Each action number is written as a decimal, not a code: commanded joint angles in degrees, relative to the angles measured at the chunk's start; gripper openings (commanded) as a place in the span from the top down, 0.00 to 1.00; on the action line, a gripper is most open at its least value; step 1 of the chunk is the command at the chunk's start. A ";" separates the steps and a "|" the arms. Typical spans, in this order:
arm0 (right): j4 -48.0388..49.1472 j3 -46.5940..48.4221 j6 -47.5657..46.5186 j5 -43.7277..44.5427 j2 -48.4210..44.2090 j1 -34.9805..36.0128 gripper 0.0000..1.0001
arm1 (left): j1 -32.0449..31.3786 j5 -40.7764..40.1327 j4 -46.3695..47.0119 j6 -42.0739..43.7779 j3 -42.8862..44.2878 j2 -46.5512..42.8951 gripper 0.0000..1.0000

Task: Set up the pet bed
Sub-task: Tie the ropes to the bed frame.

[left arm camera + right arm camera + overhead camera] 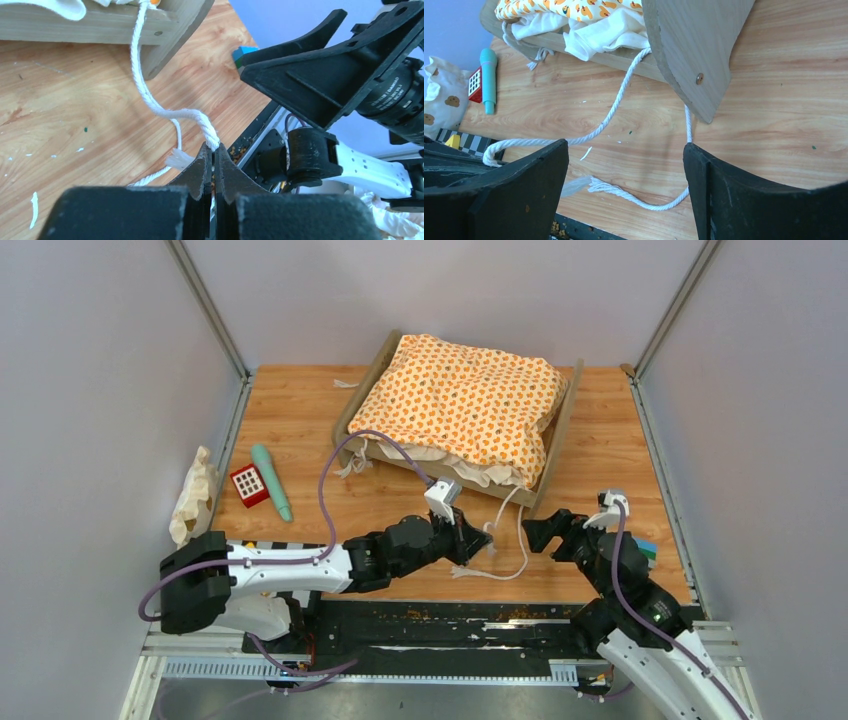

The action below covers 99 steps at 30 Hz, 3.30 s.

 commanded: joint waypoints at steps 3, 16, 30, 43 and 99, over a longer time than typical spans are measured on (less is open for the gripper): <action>7.82 -1.30 -5.08 -1.25 -0.48 0.20 0.14 | -0.15 -2.22 7.80 0.57 0.87 0.14 1.00; 21.00 -7.99 -15.09 -12.25 0.64 0.20 0.12 | 0.75 -5.13 9.78 0.02 0.00 -1.65 1.00; 27.01 -6.73 -22.77 -15.04 9.45 10.68 0.11 | 5.78 -6.07 8.13 -5.92 -1.32 -4.07 1.00; 30.52 -7.16 -24.41 -11.71 10.50 18.65 0.15 | 7.19 -8.98 4.79 -9.18 -3.10 -8.43 1.00; -4.65 11.67 1.52 13.25 36.88 18.92 1.00 | 7.29 4.43 16.81 -15.30 -2.83 9.17 1.00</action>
